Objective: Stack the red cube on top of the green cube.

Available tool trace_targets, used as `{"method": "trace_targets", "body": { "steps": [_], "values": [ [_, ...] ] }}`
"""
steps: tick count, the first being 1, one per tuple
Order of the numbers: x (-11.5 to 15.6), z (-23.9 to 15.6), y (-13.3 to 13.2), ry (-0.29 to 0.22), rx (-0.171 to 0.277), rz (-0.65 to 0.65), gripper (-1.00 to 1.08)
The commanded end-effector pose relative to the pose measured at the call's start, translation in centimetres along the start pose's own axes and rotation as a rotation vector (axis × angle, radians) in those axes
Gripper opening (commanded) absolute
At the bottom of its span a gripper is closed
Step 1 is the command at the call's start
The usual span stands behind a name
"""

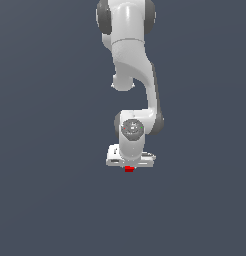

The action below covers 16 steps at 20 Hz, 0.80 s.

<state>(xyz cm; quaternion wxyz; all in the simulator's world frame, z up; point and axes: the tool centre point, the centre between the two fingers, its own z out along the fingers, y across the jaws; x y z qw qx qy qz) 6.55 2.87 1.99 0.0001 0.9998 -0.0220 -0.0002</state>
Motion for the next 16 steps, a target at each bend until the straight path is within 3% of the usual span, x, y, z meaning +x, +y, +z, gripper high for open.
{"method": "trace_targets", "body": {
  "steps": [1, 8, 16],
  "values": [
    [0.0, 0.0, 0.0, 0.0, 0.0, 0.0, -1.0],
    [-0.1, -2.0, 0.0, 0.0, 0.0, 0.0, -1.0],
    [-0.2, -7.5, 0.0, 0.0, 0.0, 0.0, -1.0]
  ]
}}
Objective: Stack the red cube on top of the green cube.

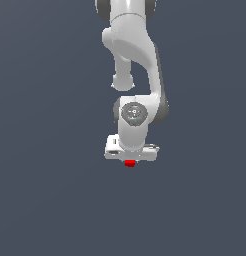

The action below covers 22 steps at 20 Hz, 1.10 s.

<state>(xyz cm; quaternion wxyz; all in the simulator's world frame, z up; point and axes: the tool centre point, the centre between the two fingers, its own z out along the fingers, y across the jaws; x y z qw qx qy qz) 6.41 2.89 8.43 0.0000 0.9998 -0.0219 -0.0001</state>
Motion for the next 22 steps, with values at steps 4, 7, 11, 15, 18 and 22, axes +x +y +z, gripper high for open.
{"method": "trace_targets", "body": {
  "steps": [4, 7, 11, 15, 18, 22],
  "values": [
    [0.0, -2.8, 0.0, 0.0, 0.0, 0.0, -1.0],
    [0.1, -3.5, 0.0, 0.0, 0.0, 0.0, -1.0],
    [0.1, -3.4, 0.0, 0.001, 0.0, 0.0, -1.0],
    [-0.2, -3.2, 0.2, 0.001, 0.0, 0.0, -1.0],
    [-0.7, -2.9, 0.6, 0.001, 0.0, 0.0, -1.0],
    [-1.8, -2.2, 1.4, 0.001, 0.0, 0.0, -1.0]
  ]
}}
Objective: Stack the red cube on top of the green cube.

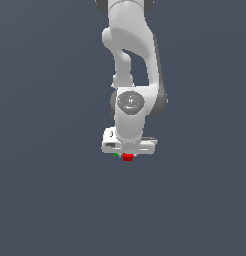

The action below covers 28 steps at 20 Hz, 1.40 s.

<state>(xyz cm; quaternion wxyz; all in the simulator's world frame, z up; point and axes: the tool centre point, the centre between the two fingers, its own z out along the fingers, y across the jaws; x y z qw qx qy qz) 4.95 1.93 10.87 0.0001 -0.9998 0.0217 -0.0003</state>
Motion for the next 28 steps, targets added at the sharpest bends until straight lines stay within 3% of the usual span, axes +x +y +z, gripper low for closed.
{"method": "trace_targets", "body": {
  "steps": [1, 12, 21, 22, 28],
  "values": [
    [-0.8, 0.5, 0.6, 0.0, 0.0, 0.0, -1.0],
    [-5.4, 3.6, 4.0, 0.0, 0.0, 0.001, -1.0],
    [-6.8, 4.7, 5.1, 0.0, 0.0, 0.001, -1.0],
    [-6.8, 4.7, 5.1, 0.0, 0.0, 0.001, 1.0],
    [-6.8, 4.7, 5.1, 0.0, 0.0, 0.001, 1.0]
  ]
}}
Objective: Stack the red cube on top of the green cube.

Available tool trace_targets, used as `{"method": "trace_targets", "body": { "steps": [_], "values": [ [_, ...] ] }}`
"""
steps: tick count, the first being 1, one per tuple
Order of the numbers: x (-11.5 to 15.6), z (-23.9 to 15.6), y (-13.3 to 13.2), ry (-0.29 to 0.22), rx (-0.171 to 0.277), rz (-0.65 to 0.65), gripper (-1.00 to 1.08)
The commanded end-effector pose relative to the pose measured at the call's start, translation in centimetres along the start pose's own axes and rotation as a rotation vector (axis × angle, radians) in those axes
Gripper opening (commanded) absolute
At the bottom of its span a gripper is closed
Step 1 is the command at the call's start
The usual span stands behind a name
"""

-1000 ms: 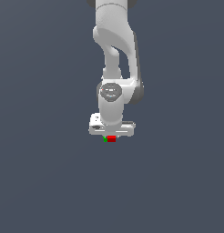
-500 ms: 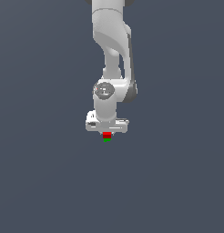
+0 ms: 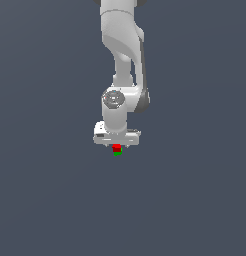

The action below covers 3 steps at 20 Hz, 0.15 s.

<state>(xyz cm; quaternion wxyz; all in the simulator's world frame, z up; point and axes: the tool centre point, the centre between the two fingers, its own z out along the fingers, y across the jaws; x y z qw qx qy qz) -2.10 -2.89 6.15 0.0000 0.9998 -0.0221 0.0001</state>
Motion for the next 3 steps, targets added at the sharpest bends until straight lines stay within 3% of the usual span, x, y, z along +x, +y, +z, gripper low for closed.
{"method": "trace_targets", "body": {
  "steps": [1, 3],
  "values": [
    [0.0, 0.0, 0.0, 0.0, 0.0, 0.0, 1.0],
    [0.0, 0.0, 0.0, 0.0, 0.0, 0.0, 1.0]
  ]
}}
